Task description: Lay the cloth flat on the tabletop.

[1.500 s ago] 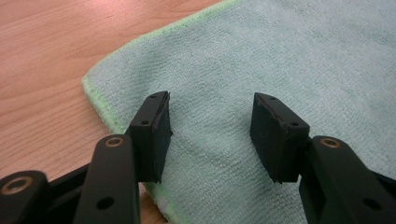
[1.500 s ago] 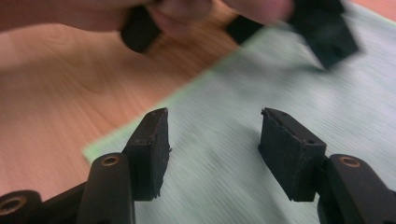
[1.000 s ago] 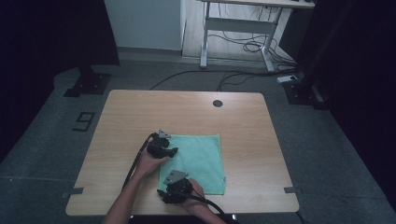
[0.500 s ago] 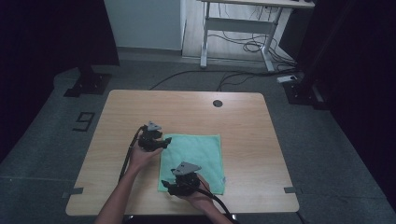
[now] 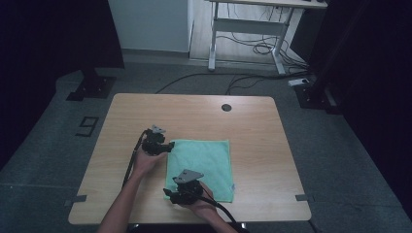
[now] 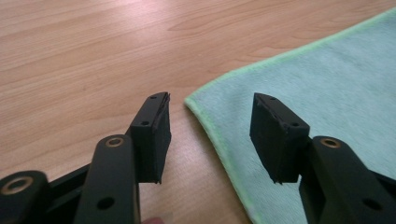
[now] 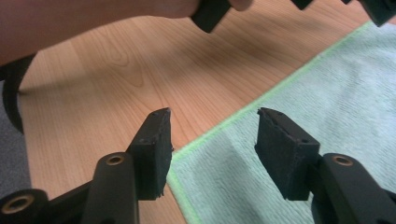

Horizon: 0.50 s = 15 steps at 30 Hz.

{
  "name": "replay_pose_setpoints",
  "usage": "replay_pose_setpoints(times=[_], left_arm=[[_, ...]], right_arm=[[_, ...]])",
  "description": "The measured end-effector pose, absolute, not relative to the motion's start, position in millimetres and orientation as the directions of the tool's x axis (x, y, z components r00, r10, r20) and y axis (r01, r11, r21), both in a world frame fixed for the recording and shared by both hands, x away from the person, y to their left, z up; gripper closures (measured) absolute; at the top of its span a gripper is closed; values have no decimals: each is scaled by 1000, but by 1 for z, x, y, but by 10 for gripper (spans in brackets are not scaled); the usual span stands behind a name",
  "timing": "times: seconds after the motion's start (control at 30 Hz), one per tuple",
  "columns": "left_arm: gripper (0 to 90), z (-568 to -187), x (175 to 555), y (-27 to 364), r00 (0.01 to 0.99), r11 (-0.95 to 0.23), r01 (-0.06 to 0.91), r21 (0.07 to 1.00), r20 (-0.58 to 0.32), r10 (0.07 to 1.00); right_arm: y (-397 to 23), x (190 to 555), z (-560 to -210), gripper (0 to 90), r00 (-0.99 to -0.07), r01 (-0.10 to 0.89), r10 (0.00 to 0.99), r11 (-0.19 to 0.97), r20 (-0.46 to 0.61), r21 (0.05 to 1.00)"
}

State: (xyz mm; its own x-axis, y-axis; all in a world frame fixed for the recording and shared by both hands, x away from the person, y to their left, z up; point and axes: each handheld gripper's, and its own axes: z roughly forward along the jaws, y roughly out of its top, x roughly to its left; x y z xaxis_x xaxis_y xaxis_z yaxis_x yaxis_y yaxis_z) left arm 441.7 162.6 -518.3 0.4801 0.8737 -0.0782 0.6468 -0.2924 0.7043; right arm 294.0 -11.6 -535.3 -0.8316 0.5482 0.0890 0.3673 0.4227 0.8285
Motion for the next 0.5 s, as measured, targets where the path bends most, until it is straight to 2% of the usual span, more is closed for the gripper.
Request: replay_pose_setpoints(times=[0.5], left_arm=[[536, -522, 457, 158, 477, -294, 656, 695, -80, 875]], right_arm=[[-3, 288, -540, 477, -854, 352, 512, 448, 87, 822]])
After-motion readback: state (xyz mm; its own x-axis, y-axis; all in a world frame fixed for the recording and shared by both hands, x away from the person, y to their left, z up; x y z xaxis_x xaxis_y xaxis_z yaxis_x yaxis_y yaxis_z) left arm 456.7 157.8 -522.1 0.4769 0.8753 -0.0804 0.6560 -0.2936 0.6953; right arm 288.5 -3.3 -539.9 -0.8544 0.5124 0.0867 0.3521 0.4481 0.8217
